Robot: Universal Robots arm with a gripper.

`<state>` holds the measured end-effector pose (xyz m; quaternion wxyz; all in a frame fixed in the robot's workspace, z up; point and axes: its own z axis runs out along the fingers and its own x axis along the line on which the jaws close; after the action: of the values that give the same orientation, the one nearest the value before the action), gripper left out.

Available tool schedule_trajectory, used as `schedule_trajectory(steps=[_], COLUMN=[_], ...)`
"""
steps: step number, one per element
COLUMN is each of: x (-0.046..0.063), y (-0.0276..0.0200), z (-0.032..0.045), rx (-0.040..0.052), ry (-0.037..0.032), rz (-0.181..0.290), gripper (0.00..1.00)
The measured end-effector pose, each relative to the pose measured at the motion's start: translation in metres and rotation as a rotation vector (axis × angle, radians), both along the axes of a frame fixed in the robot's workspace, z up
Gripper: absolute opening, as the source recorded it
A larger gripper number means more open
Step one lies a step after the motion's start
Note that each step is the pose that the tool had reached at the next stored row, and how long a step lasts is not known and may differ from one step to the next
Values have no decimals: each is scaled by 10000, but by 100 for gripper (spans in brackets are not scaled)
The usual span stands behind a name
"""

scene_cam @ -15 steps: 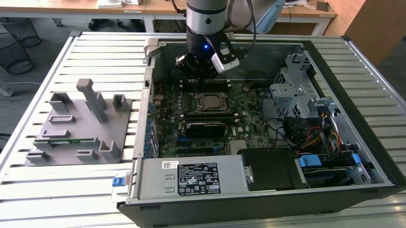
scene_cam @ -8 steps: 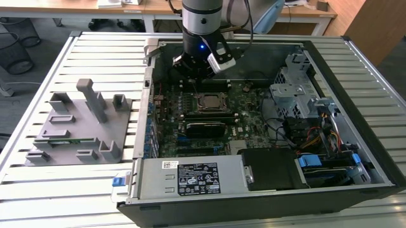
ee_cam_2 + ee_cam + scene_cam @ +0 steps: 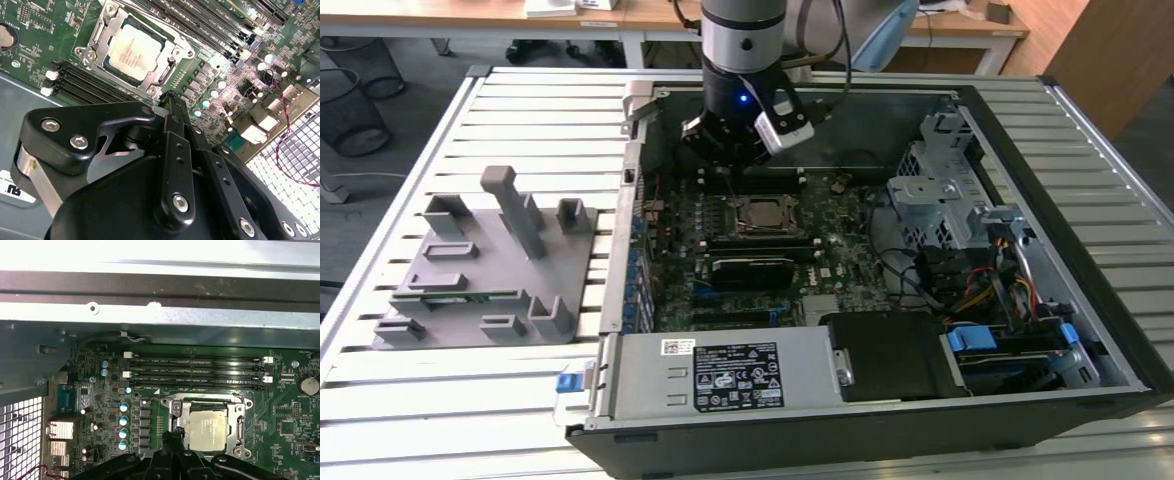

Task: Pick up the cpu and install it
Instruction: 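Install the first cpu locking lever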

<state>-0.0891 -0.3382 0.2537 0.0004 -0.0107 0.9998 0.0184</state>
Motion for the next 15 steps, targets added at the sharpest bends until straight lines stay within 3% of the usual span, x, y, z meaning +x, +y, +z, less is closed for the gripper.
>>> schedule_trajectory(steps=[7,15], x=[-41,-174], y=[0,0], z=[0,0], rx=[0,0], ry=[0,-4], rz=[0,0], gripper=[11,11])
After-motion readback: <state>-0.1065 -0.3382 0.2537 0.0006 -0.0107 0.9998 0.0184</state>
